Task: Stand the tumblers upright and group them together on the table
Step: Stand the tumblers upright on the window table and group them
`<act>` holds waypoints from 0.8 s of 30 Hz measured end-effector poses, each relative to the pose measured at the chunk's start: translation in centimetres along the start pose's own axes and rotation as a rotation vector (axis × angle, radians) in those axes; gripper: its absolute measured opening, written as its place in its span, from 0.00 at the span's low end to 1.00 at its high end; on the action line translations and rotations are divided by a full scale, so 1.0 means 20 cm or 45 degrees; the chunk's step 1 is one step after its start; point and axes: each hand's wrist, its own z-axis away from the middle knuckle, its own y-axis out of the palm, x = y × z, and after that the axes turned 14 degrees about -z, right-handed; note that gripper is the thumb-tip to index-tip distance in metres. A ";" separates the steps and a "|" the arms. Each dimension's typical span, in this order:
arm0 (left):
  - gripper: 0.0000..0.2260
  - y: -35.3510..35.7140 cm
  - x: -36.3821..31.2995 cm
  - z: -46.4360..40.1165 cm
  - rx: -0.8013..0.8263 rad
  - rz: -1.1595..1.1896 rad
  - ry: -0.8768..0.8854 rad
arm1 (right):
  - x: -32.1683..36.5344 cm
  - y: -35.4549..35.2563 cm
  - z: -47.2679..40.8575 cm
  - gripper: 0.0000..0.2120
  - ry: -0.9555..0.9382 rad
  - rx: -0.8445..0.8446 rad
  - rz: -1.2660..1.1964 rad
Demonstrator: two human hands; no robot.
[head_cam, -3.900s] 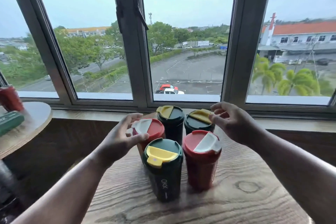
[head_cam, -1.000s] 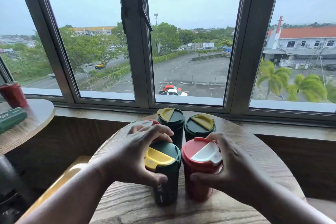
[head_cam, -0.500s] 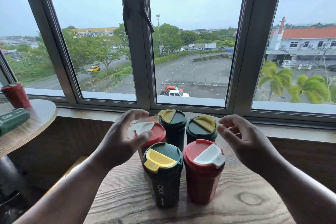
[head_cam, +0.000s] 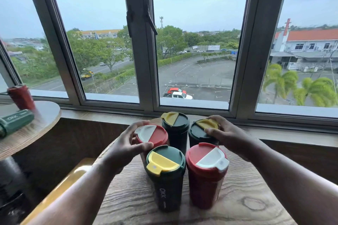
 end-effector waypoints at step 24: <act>0.34 0.02 0.01 -0.02 0.003 0.017 -0.009 | -0.01 0.05 0.00 0.21 -0.114 0.033 -0.009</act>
